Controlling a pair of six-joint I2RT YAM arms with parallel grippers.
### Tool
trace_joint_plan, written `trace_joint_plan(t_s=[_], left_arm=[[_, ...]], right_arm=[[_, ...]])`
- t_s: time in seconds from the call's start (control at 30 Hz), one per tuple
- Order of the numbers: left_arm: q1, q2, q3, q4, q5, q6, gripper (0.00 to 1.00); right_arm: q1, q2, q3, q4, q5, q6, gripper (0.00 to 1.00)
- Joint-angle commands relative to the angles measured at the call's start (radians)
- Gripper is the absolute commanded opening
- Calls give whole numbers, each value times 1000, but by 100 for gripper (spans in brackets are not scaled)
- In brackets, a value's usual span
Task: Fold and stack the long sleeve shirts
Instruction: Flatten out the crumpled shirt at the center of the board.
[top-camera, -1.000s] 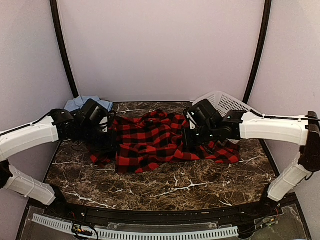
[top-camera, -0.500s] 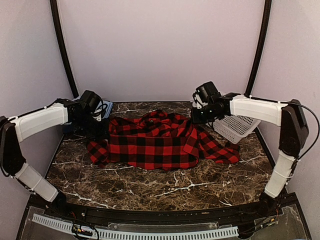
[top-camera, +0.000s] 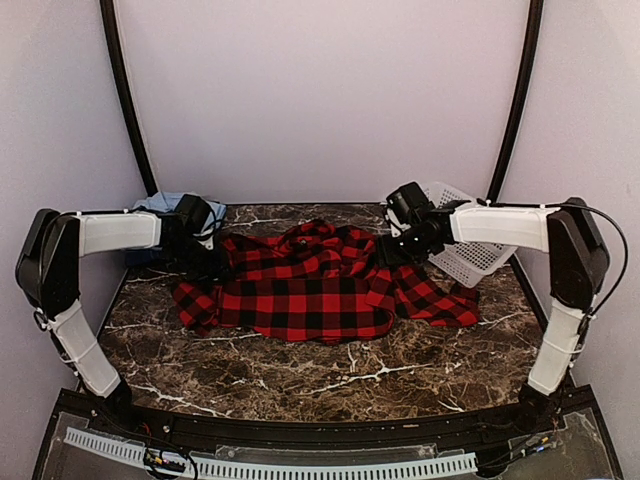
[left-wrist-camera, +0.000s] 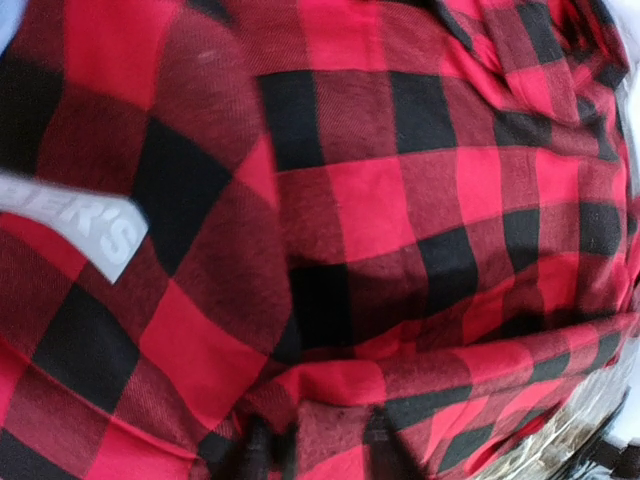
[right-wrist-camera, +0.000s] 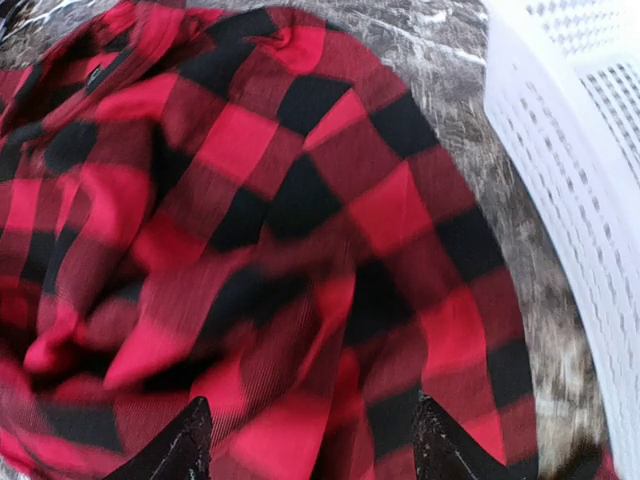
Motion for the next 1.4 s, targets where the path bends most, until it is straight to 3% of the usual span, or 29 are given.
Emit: trace_joint_plan(t_s=[0.0, 0.1, 0.23, 0.5, 0.87, 1.0, 1.17, 1.37], left_arm=[[-1, -94, -56, 3, -31, -18, 43], [-3, -175, -110, -7, -55, -47, 56], [-15, -325, -229, -1, -49, -96, 61], [-103, -429, -450, 68, -71, -209, 58], [-109, -315, -490, 266, -56, -212, 53], [-110, -292, -484, 270, -51, -209, 44], [-125, -296, -493, 270, -32, -211, 22], [-157, -342, -476, 173, -17, -215, 3]], right_arm=[[95, -205, -180, 25, 69, 79, 66], [139, -281, -318, 55, 60, 138, 65], [189, -309, -401, 88, 57, 192, 64], [205, -281, -491, 176, 50, 246, 57], [210, -222, -497, 238, 8, 289, 45], [217, -203, -495, 240, 4, 303, 42], [223, -197, -502, 237, 13, 317, 35], [231, -225, -500, 175, 39, 337, 5]])
